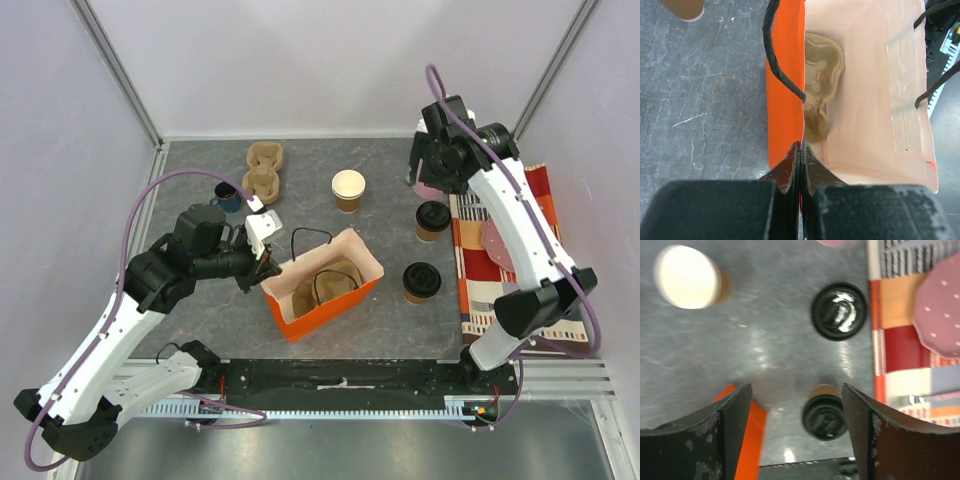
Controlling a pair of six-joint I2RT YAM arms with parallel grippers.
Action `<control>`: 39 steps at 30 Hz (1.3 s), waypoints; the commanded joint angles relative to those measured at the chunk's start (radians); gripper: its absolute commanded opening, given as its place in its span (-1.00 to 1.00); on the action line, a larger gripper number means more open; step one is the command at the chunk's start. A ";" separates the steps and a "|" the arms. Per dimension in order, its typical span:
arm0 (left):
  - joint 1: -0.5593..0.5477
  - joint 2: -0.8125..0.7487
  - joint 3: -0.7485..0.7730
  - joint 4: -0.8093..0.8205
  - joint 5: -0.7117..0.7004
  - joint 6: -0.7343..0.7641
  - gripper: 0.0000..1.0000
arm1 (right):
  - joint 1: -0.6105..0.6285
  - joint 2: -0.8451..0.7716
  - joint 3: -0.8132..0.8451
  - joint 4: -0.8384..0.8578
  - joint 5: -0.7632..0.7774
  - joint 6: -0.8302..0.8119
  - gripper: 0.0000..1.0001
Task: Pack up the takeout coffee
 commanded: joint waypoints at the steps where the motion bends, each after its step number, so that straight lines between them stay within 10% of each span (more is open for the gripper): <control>1: 0.003 -0.005 0.029 0.036 0.048 0.035 -0.96 | -0.073 -0.011 -0.162 0.092 -0.038 -0.357 0.56; 12: 0.002 -0.028 -0.008 0.024 0.092 0.087 -0.95 | -0.150 -0.103 -0.542 0.391 -0.267 -0.959 0.18; 39: 0.000 -0.137 0.045 -0.018 0.019 0.135 -0.95 | -0.130 -0.092 -0.389 0.376 -0.271 -0.861 0.23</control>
